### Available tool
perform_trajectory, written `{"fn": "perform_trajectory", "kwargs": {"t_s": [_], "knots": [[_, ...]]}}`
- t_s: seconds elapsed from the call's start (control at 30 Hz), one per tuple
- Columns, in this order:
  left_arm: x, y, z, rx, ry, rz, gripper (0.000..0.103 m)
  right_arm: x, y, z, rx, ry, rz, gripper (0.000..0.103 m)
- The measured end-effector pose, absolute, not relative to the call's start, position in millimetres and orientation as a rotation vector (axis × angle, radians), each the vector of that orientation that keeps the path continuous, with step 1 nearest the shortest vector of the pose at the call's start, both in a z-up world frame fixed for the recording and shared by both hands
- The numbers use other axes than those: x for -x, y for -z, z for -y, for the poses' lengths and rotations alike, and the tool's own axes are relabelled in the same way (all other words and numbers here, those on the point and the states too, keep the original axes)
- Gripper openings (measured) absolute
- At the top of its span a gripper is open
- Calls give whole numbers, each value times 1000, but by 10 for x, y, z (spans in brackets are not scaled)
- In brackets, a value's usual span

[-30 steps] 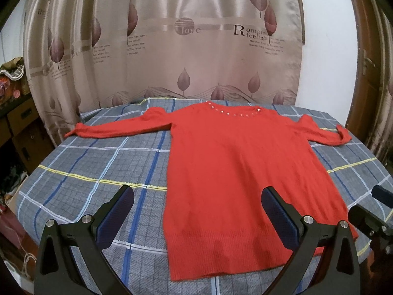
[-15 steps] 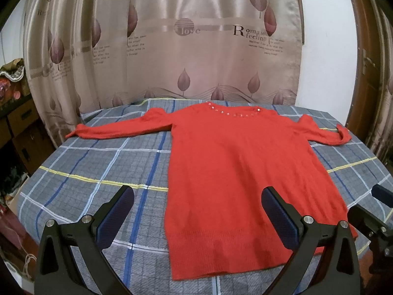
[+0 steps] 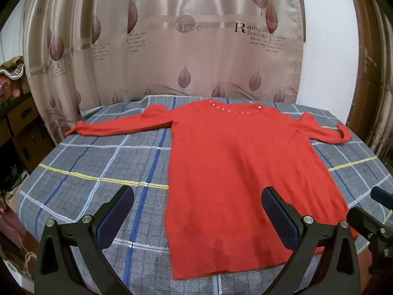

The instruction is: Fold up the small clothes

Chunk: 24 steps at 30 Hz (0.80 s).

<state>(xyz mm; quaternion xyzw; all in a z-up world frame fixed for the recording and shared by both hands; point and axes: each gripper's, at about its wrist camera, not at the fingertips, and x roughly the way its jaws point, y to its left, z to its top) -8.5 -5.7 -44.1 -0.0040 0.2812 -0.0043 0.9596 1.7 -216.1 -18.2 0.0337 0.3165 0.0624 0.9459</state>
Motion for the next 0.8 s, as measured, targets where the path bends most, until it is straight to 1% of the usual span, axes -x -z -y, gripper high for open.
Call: {"fn": "perform_trajectory", "kwargs": {"t_s": [0.57, 0.8], "knots": [[93, 293, 143, -28, 20, -548, 103, 62, 83, 2204, -86, -141, -611, 103], [-44, 228, 142, -27, 13, -544, 103, -8, 63, 2235, -79, -181, -601, 103]]}}
